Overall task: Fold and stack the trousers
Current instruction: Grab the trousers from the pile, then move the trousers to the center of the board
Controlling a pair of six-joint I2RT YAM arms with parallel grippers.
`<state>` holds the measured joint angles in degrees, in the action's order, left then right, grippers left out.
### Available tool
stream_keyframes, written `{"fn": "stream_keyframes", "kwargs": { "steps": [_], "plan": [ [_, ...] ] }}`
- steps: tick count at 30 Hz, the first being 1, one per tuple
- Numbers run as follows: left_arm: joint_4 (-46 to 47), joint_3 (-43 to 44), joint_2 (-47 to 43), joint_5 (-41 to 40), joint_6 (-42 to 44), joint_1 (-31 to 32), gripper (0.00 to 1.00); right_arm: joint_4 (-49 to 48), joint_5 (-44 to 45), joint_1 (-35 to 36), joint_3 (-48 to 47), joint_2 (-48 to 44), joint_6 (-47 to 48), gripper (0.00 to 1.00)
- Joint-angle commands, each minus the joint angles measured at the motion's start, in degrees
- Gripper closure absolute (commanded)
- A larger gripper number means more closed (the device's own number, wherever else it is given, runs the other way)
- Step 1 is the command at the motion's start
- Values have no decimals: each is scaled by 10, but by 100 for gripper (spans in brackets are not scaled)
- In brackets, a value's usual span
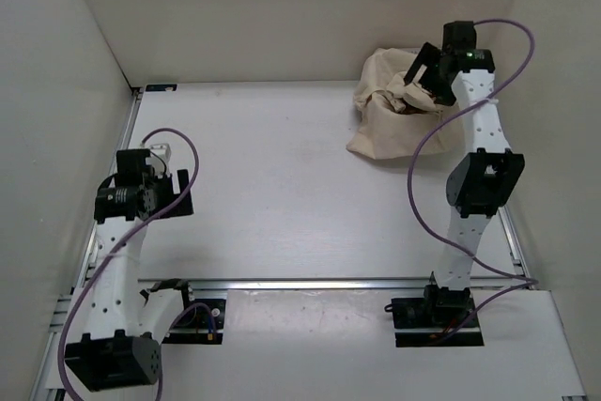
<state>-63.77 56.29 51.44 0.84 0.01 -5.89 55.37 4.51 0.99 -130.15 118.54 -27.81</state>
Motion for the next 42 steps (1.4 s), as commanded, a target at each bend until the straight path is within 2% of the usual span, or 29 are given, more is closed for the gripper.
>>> {"fn": "stream_keyframes", "kwargs": {
  "steps": [1, 2, 3, 5, 7, 8, 9, 10, 11, 12, 13, 15, 16, 18, 19, 21, 23, 25, 28, 29, 31, 32, 33, 35, 38, 40, 41, 42],
  "plan": [
    [51, 41, 35, 27, 0, -3, 0, -140, -1, 12, 32, 11, 17, 1],
    [51, 48, 53, 27, 0, -3, 0, -149, -1, 20, 9, 66, 24, 1],
    [58, 48, 60, 33, 0, -3, 0, -140, -1, 25, -69, 98, 31, 1],
    [65, 40, 73, 33, 0, -3, 0, -119, 16, 38, -145, 180, 37, 1],
    [71, 27, 73, 33, 0, -3, 0, -138, 42, 46, -145, 189, 26, 1],
    [79, 22, 79, 33, 0, -3, 0, -156, 51, 46, -89, 172, 18, 7],
    [79, 12, 79, 33, 0, -3, 0, -195, 51, 46, -59, 159, 18, 19],
    [88, 6, 79, 33, 0, -3, 0, -206, 71, 46, -36, 138, 18, 39],
    [94, 1, 79, 33, 0, -3, 0, -207, 82, 52, -25, 131, 18, 86],
    [94, -7, 79, 42, 0, -3, 0, -207, 82, 52, -30, 131, 23, 95],
    [94, -7, 73, 42, 0, -3, 0, -189, 82, 52, -47, 131, 23, 100],
    [94, -13, 59, 47, 0, -3, 0, -155, 47, 52, -110, 131, 35, 100],
    [94, -18, 53, 47, 0, -3, 0, -135, 47, 58, -110, 106, 43, 100],
    [94, -24, 36, 52, 0, -3, 0, -135, 54, 80, -67, 61, 69, 100],
    [94, -30, 31, 52, 0, -3, 0, -148, 72, 88, -3, 5, 79, 100],
    [94, -36, 21, 52, 0, -3, 0, -166, 91, 109, 55, -53, 87, 100],
    [88, -36, 12, 59, 0, -3, 0, -172, 91, 128, 78, -125, 87, 100],
    [87, -36, 0, 59, 0, -3, 0, -172, 109, 148, 42, -176, 97, 100],
    [87, -15, 0, 43, 0, -3, 0, -157, 118, 229, -74, -222, 114, 100],
    [87, -6, 0, 33, 0, -3, 0, -192, 124, 302, -89, -235, 121, 100],
    [87, 7, 0, 33, 0, -3, 0, -249, 124, 384, -61, -283, 128, 100],
    [87, 19, 7, 24, 0, -3, 0, -278, 124, 453, -41, -297, 114, 100],
    [87, 25, 7, 24, 0, -3, 0, -320, 118, 478, -23, -315, 102, 100],
    [87, 39, 7, 19, 0, -3, 0, -340, 112, 521, 23, -326, 40, 100],
    [87, 76, 19, 3, 0, -3, 0, -373, 133, 545, 87, -349, -36, 100],
    [87, 102, 28, -5, 0, -3, 0, -345, 201, 550, 145, -366, -87, 100],
    [87, 109, 35, -5, 0, -3, 0, -312, 249, 545, 162, -375, -169, 100],
    [87, 116, 49, -5, 0, -3, 0, -275, 296, 539, 185, -395, -214, 100]
  ]
}}
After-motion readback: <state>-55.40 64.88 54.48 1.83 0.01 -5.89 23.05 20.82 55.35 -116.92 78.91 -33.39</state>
